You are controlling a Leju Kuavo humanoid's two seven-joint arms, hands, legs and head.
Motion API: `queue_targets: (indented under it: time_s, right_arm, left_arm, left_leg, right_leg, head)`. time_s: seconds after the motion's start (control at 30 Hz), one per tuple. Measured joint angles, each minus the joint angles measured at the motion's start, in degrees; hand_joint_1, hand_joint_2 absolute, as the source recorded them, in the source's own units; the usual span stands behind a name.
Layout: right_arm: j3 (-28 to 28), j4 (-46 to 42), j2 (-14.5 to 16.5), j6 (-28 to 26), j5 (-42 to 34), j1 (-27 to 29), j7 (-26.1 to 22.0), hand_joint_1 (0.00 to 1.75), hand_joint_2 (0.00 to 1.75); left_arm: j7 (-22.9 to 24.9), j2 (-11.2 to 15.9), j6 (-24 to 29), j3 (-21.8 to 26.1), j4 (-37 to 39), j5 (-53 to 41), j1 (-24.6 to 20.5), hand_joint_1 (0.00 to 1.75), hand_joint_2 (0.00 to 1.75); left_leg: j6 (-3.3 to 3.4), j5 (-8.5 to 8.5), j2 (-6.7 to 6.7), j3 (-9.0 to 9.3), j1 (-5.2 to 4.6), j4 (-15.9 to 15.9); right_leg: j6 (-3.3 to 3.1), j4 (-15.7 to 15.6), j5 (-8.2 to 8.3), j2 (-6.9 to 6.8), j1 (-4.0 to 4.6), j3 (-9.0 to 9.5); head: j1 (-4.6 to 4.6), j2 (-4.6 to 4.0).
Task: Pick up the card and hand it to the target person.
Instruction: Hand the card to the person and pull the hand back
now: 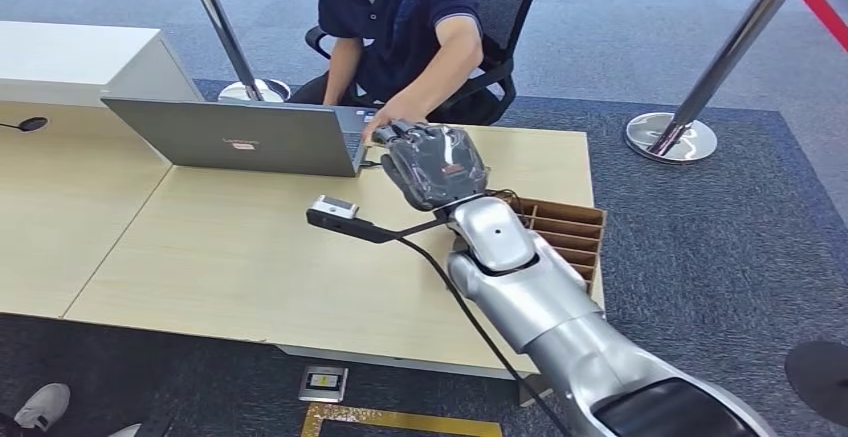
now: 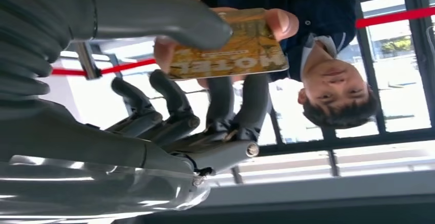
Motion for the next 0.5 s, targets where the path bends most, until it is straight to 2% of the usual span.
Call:
queue_targets:
  time_s: [0.07, 0.1, 0.17, 0.27, 0.33, 0.4, 0.5]
  right_arm:
    - [-2.2, -17.0, -2.2, 3.2, -5.8, 10.7, -2.2, 0.0, 0.0]
    - [-2.6, -26.8, -3.8, 5.7, -8.2, 16.5, -3.0, 0.0, 0.0]
    - [-2.4, -40.3, -6.6, 9.4, -10.9, 24.5, -3.2, 0.0, 0.0]
    - [-3.6, -52.2, -9.5, 11.7, -17.0, 33.1, -5.0, 0.0, 0.0]
    - [-6.4, -61.1, -11.1, 12.8, -20.9, 41.0, -6.4, 0.0, 0.0]
    - [-10.0, -68.4, -11.5, 12.9, -22.8, 48.4, -7.0, 0.0, 0.0]
    - [-15.0, -74.6, -10.8, 12.0, -22.5, 55.7, -6.3, 0.0, 0.0]
  left_arm:
    - [-0.1, -0.5, 0.4, 0.8, 0.0, 0.8, 0.1, 0.0, 0.0]
    - [0.0, -0.7, 0.5, 1.1, 0.0, 1.0, 0.2, 0.0, 0.0]
    - [0.2, -1.0, 0.6, 1.3, 0.0, 1.1, 0.3, 0.0, 0.0]
    - [0.1, -1.2, 0.9, 1.8, 0.0, 1.6, 0.3, 0.0, 0.0]
    - [0.1, -1.4, 1.0, 1.9, 0.0, 1.7, 0.4, 0.0, 0.0]
    - [0.3, -1.4, 0.9, 1.8, 0.0, 1.5, 0.3, 0.0, 0.0]
    - [0.4, -1.4, 0.9, 1.6, -0.1, 1.3, 0.3, 0.0, 0.0]
  left_leg:
    - [0.01, 0.02, -0.05, 0.07, 0.02, -0.1]
    - [0.01, 0.02, -0.1, 0.11, 0.03, -0.1]
    - [0.03, 0.03, -0.25, 0.13, 0.06, -0.2]
    - [0.07, -0.03, -0.42, 0.02, 0.04, -0.1]
    - [0.11, -0.07, -0.52, -0.01, 0.02, -0.1]
    - [0.15, -0.11, -0.67, 0.0, 0.01, -0.1]
    - [0.19, -0.2, -0.65, -0.02, -0.02, 0.0]
  right_leg:
    - [0.0, -0.1, 0.01, -0.05, 0.02, 0.1]
    - [0.01, -0.2, 0.01, -0.11, 0.04, 0.17]
    - [0.02, -0.3, -0.01, -0.27, 0.06, 0.27]
    - [0.05, -0.3, -0.1, -0.42, 0.04, 0.25]
    - [0.06, -0.3, -0.13, -0.5, 0.03, 0.26]
    - [0.08, -0.4, -0.18, -0.65, 0.02, 0.32]
    - [0.16, -0.3, -0.26, -0.57, -0.01, 0.27]
  head:
    - [0.0, 0.0]
    - [0.0, 0.0]
    - [0.0, 0.0]
    - [0.0, 0.0]
    - [0.0, 0.0]
    - [0.0, 0.0]
    - [0.0, 0.0]
